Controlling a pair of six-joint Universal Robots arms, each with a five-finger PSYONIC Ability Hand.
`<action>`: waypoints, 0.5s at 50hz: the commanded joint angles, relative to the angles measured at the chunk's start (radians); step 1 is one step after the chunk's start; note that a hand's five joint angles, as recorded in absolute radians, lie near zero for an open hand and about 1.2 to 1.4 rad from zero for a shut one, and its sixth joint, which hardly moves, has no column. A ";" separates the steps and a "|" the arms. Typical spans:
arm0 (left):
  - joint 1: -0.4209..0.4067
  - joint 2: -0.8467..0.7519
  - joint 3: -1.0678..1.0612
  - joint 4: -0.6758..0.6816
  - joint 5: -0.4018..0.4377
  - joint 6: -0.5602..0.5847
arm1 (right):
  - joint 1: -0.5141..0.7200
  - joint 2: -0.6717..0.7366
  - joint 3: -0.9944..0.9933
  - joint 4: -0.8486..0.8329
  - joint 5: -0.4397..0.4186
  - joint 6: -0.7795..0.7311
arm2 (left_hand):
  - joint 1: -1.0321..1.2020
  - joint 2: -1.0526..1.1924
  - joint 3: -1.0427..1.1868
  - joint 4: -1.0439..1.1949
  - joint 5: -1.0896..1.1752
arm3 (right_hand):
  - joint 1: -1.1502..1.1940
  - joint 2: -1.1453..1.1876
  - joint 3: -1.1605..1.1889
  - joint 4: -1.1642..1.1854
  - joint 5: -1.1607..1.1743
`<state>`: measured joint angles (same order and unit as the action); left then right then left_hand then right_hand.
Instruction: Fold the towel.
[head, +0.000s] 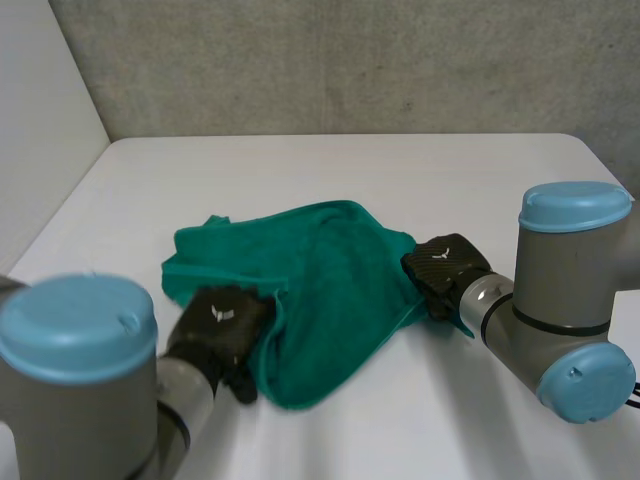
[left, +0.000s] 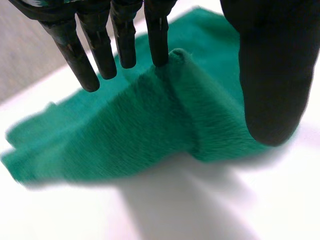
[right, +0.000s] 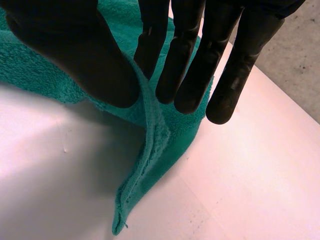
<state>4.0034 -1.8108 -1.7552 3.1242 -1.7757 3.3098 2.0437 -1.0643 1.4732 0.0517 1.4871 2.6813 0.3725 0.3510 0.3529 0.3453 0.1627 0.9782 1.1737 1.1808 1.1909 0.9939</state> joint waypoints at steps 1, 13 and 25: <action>0.130 -0.021 0.144 0.011 0.070 0.178 | 0.003 0.001 0.027 -0.018 -0.016 -0.003 | -0.091 -0.070 -0.072 -0.064 -0.056 | 0.418 0.223 0.215 0.205 0.228; 0.236 -0.257 0.264 0.005 0.395 0.569 | 0.010 0.003 0.052 -0.032 -0.041 -0.003 | -0.133 -0.111 -0.113 -0.105 -0.097 | 0.418 0.223 0.215 0.205 0.228; 0.298 -0.271 0.255 -0.078 0.653 0.697 | 0.001 0.004 0.055 -0.032 -0.041 -0.003 | -0.097 -0.076 -0.078 -0.070 -0.062 | 0.418 0.223 0.215 0.205 0.228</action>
<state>4.2788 -2.0872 -1.4977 3.1065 -1.2223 3.9870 2.0479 -1.0605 1.5268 0.0198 1.4460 2.6782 0.2704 0.2561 0.2635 0.2594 0.0721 0.9782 1.1737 1.1807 1.1909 0.9938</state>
